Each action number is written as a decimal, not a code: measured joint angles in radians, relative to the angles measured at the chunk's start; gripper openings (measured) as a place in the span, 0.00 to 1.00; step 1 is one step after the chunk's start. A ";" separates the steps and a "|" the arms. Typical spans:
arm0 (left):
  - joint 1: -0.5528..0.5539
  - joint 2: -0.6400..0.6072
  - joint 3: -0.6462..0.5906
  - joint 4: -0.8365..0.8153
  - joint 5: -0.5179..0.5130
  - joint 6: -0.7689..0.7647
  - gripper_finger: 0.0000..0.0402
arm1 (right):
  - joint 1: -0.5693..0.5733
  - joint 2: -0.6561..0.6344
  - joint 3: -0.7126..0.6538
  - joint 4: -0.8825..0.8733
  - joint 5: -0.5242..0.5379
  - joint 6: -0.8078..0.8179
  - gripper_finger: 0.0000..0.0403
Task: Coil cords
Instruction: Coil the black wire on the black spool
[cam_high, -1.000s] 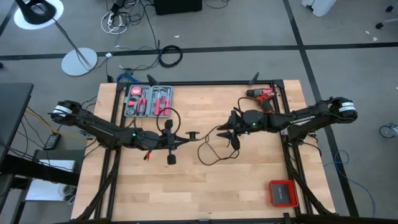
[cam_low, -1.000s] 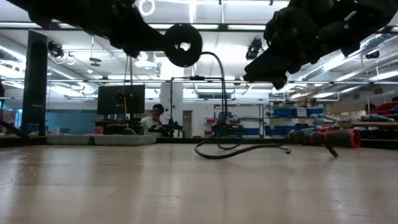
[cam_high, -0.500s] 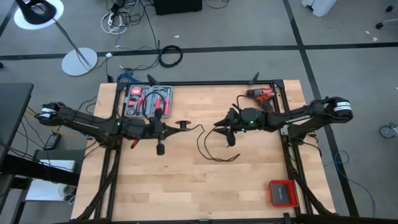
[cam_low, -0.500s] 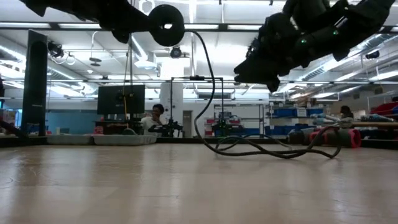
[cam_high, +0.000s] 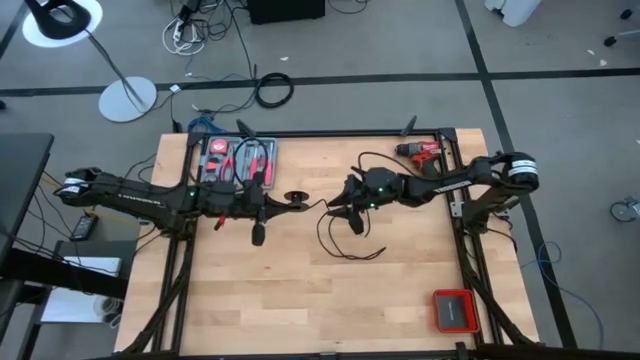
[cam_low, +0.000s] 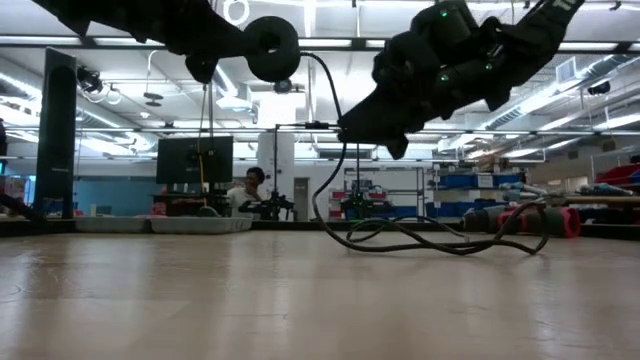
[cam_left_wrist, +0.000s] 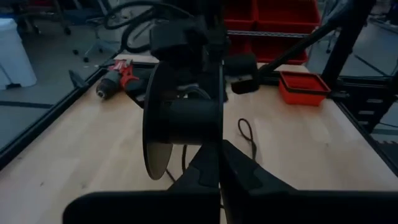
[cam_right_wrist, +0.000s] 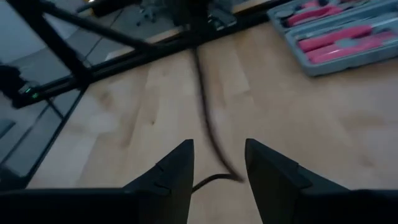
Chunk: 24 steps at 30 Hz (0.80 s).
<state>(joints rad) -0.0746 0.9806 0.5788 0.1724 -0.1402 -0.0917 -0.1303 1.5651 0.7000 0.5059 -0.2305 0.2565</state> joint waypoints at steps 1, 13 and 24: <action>0.001 0.000 0.000 -0.003 0.000 -0.003 0.00 | 0.000 0.014 0.002 0.011 -0.005 -0.008 0.36; 0.003 0.000 0.001 -0.012 -0.030 -0.014 0.00 | 0.002 0.119 0.002 0.123 -0.010 -0.090 0.36; 0.003 0.000 0.001 -0.037 -0.058 -0.018 0.00 | -0.036 0.110 0.002 0.119 -0.102 -0.124 0.36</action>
<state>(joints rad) -0.0719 0.9806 0.5797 0.1352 -0.1982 -0.1096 -0.1663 1.6749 0.7021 0.6247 -0.3328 0.1325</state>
